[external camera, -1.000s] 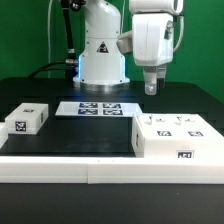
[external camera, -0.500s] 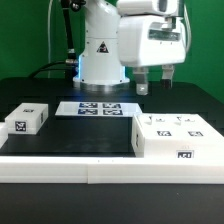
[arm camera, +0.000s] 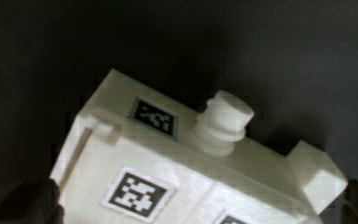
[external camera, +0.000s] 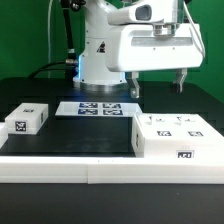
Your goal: Assemble cabinet
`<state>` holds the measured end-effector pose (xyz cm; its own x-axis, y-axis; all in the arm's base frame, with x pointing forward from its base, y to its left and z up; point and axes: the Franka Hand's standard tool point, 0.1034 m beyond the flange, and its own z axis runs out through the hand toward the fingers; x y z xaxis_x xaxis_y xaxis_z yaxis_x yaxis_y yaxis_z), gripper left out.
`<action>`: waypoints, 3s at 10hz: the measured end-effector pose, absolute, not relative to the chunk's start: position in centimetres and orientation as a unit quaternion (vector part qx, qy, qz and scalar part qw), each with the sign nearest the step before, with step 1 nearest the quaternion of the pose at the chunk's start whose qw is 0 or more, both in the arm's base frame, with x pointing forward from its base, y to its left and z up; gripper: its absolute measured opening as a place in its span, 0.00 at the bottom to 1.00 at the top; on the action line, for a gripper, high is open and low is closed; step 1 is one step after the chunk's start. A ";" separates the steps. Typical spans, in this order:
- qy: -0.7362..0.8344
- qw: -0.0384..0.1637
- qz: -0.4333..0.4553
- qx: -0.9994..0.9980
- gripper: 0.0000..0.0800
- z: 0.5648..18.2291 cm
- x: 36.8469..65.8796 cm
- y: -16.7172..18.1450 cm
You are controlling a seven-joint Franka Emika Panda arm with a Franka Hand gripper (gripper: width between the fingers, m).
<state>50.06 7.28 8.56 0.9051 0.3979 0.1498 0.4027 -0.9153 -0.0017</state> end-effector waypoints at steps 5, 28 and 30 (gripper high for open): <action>-0.082 0.026 -0.089 -0.992 1.00 6.7 49.1 8.7; -0.077 0.000 -0.101 -0.992 1.00 0.6 48.7 7.5; -0.079 0.002 -0.102 -0.992 0.88 0.6 48.8 7.9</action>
Offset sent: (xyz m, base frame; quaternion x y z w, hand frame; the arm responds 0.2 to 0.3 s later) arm -0.0054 -0.0296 -0.0232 -0.1428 0.0050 0.0627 0.9877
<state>48.80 7.86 0.63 0.9669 0.1554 0.2026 0.1560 -0.9877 0.0128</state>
